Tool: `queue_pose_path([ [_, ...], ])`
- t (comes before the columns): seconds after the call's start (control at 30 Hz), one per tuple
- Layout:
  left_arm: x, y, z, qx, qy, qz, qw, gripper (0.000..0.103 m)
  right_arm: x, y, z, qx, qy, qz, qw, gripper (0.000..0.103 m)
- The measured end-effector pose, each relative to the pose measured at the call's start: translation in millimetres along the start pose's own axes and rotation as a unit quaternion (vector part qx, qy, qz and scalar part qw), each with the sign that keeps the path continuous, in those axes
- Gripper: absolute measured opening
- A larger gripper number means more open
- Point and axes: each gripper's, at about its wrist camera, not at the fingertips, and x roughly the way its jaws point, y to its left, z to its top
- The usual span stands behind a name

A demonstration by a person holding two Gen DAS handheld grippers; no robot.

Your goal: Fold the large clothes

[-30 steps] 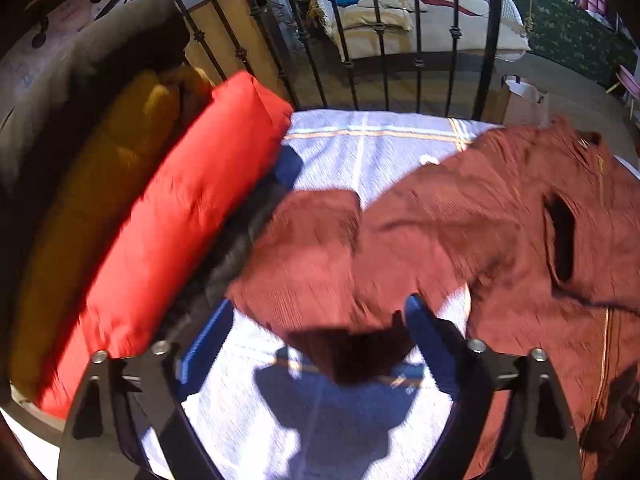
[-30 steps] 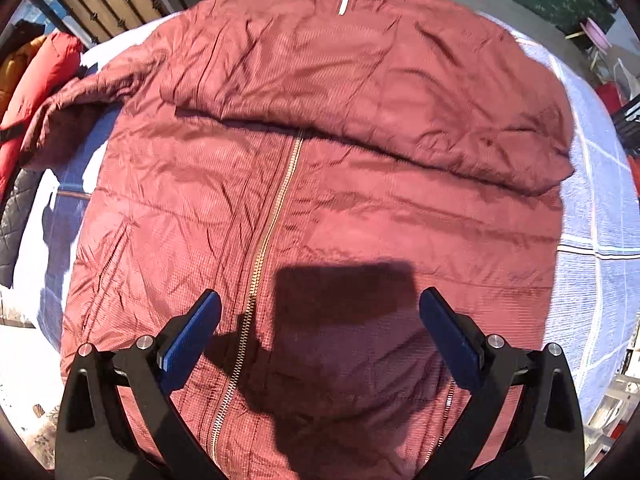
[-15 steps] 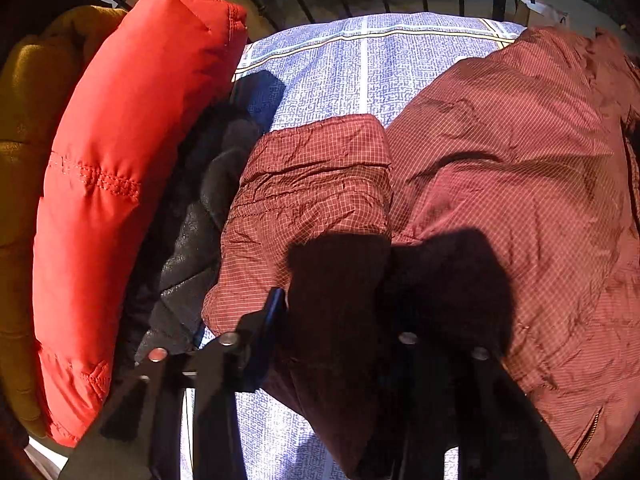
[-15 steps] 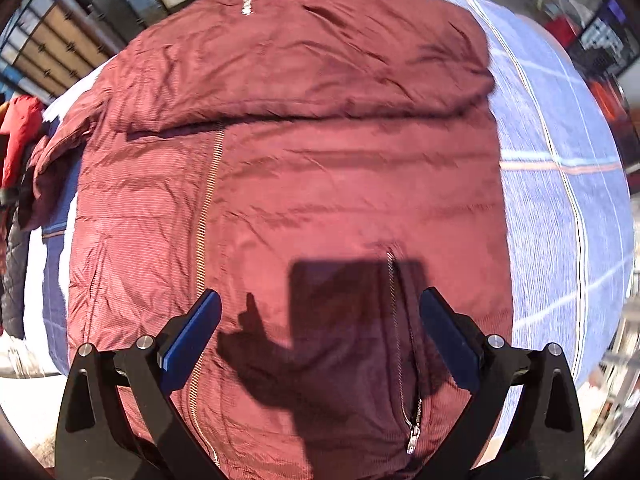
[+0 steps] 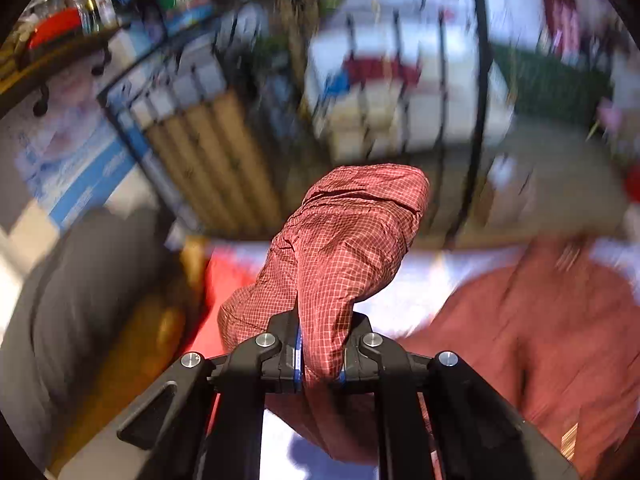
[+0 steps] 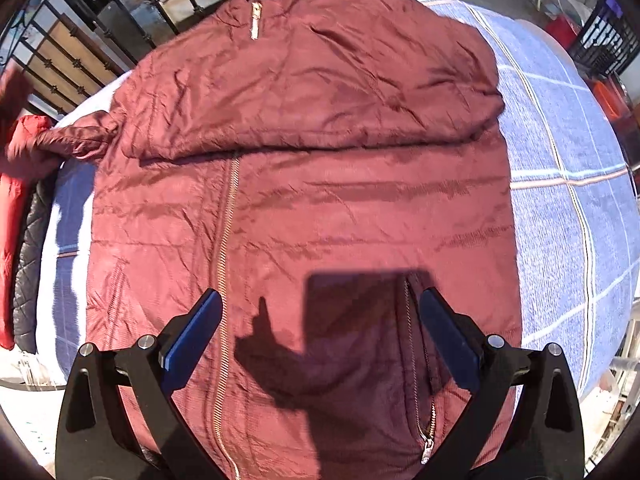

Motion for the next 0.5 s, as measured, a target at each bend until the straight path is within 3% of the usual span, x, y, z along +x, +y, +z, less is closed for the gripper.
queue_pose_path([
  [0.1,-24.7,-44.0,45.5,0.01,-0.056,-0.061,0.9965,0.011,-2.3,-1.5,1.4,0.001,-0.006,0.001,1.0,0.097],
  [0.23,-29.9,-126.6,61.8,0.057,-0.079,-0.127,0.9871,0.011,-5.4,-17.2,-2.3,0.022,-0.009,-0.002,1.0,0.097],
  [0.33,-32.4,-186.7,53.3,0.084,-0.073,-0.187,0.976,0.011,-6.1,-35.2,-8.8,0.048,-0.009,-0.008,0.999,0.097],
  [0.5,-33.4,-298.2,1.6,0.175,-0.043,-0.275,0.9445,0.011,-6.3,-65.1,-19.2,0.088,-0.005,-0.018,0.996,0.097],
])
